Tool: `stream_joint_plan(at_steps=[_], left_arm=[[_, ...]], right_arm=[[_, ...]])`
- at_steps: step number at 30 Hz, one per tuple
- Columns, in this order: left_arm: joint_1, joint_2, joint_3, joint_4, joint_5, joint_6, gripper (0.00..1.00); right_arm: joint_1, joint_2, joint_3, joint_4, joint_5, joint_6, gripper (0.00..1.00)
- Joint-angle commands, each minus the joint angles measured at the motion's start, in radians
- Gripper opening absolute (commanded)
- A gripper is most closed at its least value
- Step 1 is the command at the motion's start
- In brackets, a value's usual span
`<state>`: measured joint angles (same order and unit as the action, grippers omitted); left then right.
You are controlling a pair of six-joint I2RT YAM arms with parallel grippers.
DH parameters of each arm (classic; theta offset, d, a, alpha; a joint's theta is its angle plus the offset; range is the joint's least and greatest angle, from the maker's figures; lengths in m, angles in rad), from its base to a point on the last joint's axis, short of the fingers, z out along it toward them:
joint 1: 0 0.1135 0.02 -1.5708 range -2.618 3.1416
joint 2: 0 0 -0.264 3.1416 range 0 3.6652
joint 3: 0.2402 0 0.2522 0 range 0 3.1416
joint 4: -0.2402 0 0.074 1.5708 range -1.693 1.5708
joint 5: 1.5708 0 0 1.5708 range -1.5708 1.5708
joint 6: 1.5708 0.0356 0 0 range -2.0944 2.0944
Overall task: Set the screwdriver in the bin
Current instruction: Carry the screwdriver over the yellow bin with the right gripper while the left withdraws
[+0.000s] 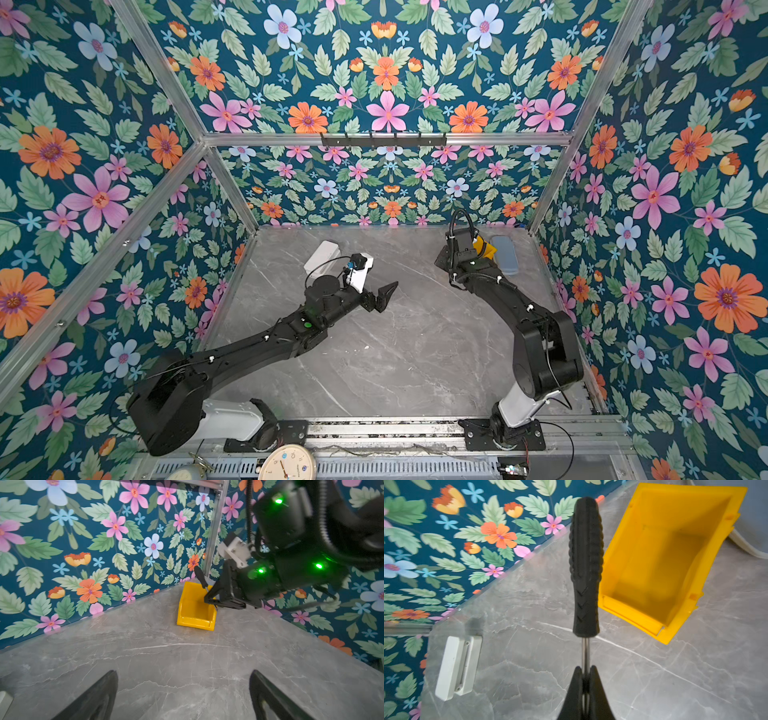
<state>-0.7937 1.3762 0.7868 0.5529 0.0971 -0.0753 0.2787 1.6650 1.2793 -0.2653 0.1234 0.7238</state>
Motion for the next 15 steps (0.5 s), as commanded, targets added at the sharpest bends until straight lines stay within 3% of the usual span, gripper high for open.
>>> stream_joint_plan(at_steps=[1, 15], left_arm=[[-0.031, 0.027, 0.017, 0.030, 0.014, 0.083, 1.00], [-0.088, 0.048, 0.032, -0.025, 0.012, 0.118, 1.00]], right_arm=[[-0.027, 0.074, 0.072, -0.130, 0.023, -0.002, 0.00], [-0.083, 0.354, 0.340, -0.259, 0.021, -0.156, 0.00]])
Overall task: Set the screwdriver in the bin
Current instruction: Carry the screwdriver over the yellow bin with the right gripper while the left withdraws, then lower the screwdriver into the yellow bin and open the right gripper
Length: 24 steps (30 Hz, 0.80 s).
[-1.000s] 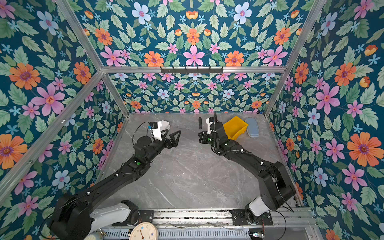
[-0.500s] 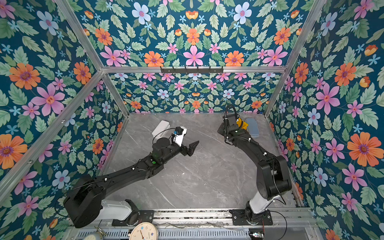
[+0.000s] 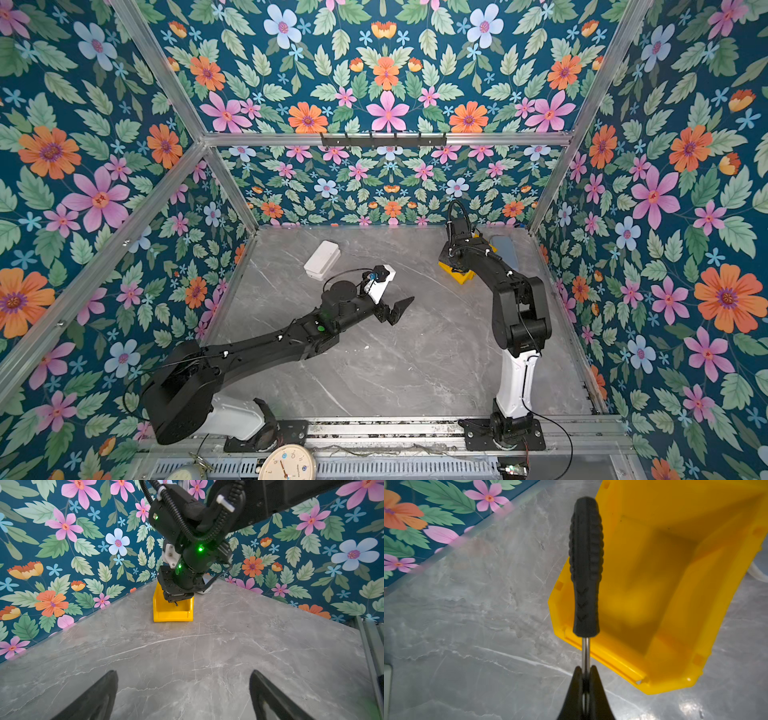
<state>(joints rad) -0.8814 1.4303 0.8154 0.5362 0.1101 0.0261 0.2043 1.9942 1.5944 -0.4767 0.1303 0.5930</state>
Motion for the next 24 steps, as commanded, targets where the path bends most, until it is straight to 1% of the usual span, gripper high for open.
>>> stream_joint_plan(at_steps=[1, 8, 15, 24], left_arm=[[-0.001, -0.008, 0.005, -0.014, -0.002, 0.021, 1.00], [-0.003, -0.017, -0.001, -0.024, -0.016, 0.038, 1.00], [-0.003, -0.011, -0.002, -0.030, -0.003, 0.035, 1.00], [-0.004, 0.000, 0.005, -0.030, -0.004, 0.035, 1.00]], right_arm=[[-0.012, 0.035, 0.031, -0.051, 0.020, -0.025, 0.00], [-0.031, 0.099, 0.063, -0.059, 0.053, -0.082, 0.00], [-0.050, 0.136, 0.080, -0.049, 0.052, -0.132, 0.00], [-0.060, 0.180, 0.128, -0.063, 0.081, -0.154, 0.00]])
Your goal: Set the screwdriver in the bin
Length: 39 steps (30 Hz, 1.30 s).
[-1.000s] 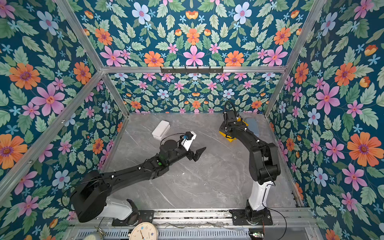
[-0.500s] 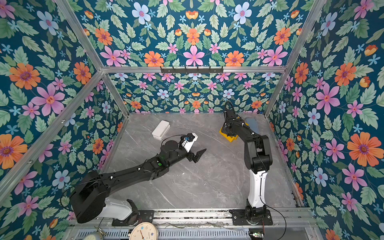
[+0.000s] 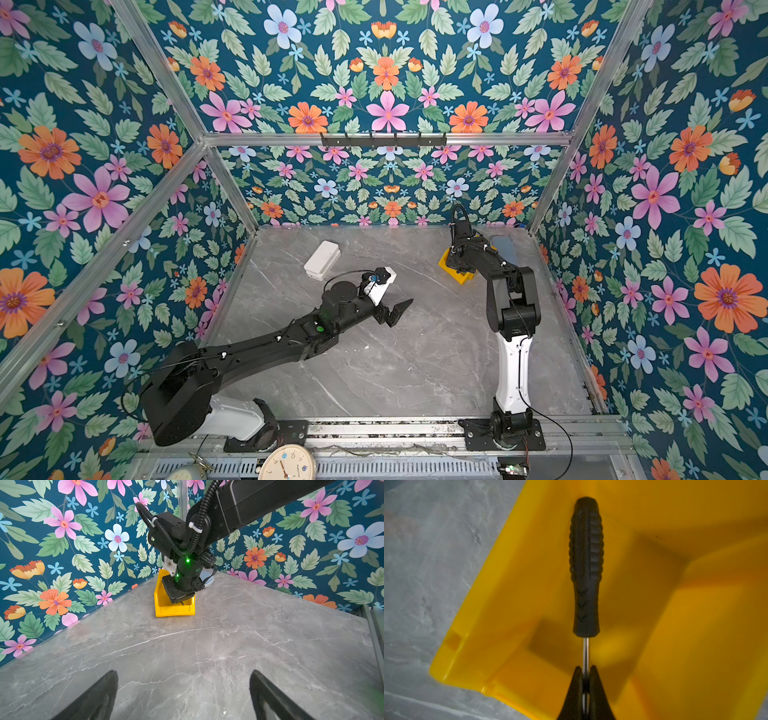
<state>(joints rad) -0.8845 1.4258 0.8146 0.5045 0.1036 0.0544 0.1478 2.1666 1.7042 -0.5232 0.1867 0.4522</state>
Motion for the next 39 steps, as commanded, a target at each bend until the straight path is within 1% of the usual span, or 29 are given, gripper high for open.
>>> stream_joint_plan(at_steps=[1, 3, 4, 8, 12, 19, 23, 27, 29, 30, 32, 33, 34, 39], left_arm=[[-0.001, 0.007, 0.007, 0.002, 0.002, 0.007, 1.00], [-0.001, 0.008, 0.008, 0.002, 0.002, 0.007, 1.00], [-0.001, 0.010, 0.008, 0.002, 0.002, 0.007, 1.00], [-0.001, 0.009, 0.008, 0.002, 0.001, 0.005, 1.00], [-0.001, 0.013, 0.008, 0.008, -0.006, 0.006, 1.00], [0.000, 0.015, -0.010, 0.052, -0.029, -0.002, 1.00], [0.001, 0.002, -0.028, 0.064, -0.062, 0.000, 1.00], [0.012, -0.028, -0.067, 0.094, -0.090, 0.001, 1.00], [0.027, -0.046, -0.086, 0.098, -0.101, -0.002, 1.00], [0.036, -0.058, -0.099, 0.101, -0.105, -0.002, 1.00], [0.057, -0.083, -0.125, 0.104, -0.115, -0.002, 1.00], [0.071, -0.099, -0.141, 0.104, -0.120, -0.003, 1.00], [0.086, -0.113, -0.156, 0.104, -0.122, -0.003, 1.00], [0.210, -0.207, -0.245, 0.109, -0.104, -0.034, 1.00]], right_arm=[[-0.004, 0.014, 0.025, -0.019, 0.029, -0.015, 0.00], [-0.005, 0.022, 0.040, -0.025, 0.040, -0.019, 0.00], [-0.005, 0.024, 0.044, -0.023, 0.045, -0.022, 0.04], [-0.005, 0.012, 0.044, -0.004, 0.037, -0.046, 0.24], [-0.005, -0.033, 0.005, 0.040, 0.011, -0.071, 0.39], [-0.005, -0.148, -0.085, 0.107, -0.053, -0.085, 0.56], [-0.004, -0.244, -0.188, 0.186, -0.103, -0.090, 0.69], [-0.005, -0.360, -0.329, 0.307, -0.168, -0.100, 0.91], [-0.005, -0.419, -0.404, 0.365, -0.182, -0.105, 0.97], [-0.005, -0.449, -0.441, 0.397, -0.187, -0.107, 0.99], [-0.005, -0.499, -0.519, 0.457, -0.192, -0.124, 0.99], [-0.005, -0.555, -0.556, 0.485, -0.191, -0.136, 0.99], [-0.004, -0.581, -0.583, 0.509, -0.190, -0.148, 0.99], [-0.007, -0.718, -0.736, 0.610, -0.186, -0.217, 0.99]])
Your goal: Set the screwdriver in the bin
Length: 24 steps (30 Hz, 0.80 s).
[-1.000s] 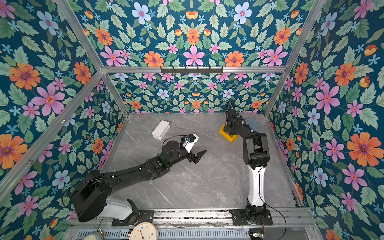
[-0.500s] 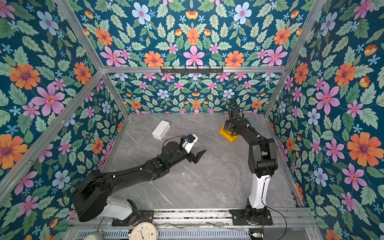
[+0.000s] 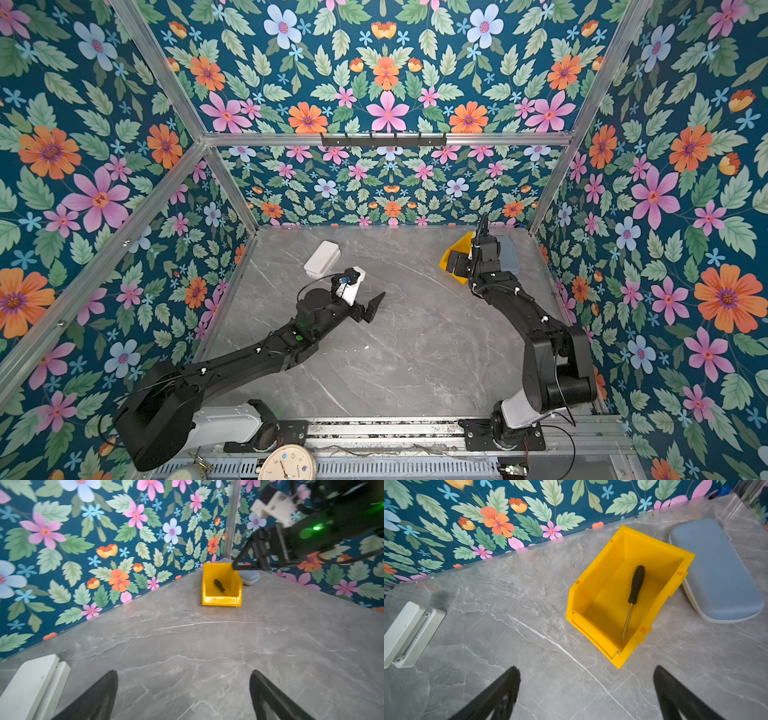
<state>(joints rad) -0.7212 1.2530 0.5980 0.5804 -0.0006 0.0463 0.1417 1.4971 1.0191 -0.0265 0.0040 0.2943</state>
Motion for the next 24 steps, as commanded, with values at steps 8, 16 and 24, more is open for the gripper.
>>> stream_joint_plan(at_steps=[8, 16, 24], left_arm=[[0.244, -0.184, -0.151, 0.025, -0.058, -0.005, 1.00], [0.378, -0.258, -0.278, 0.055, -0.185, 0.042, 0.99], [0.546, -0.161, -0.376, 0.300, -0.168, 0.041, 0.99]], right_arm=[[-0.018, -0.236, -0.280, 0.263, 0.057, -0.115, 0.99], [-0.075, -0.361, -0.500, 0.358, 0.106, -0.168, 0.99], [-0.127, -0.311, -0.670, 0.631, 0.155, -0.209, 0.99]])
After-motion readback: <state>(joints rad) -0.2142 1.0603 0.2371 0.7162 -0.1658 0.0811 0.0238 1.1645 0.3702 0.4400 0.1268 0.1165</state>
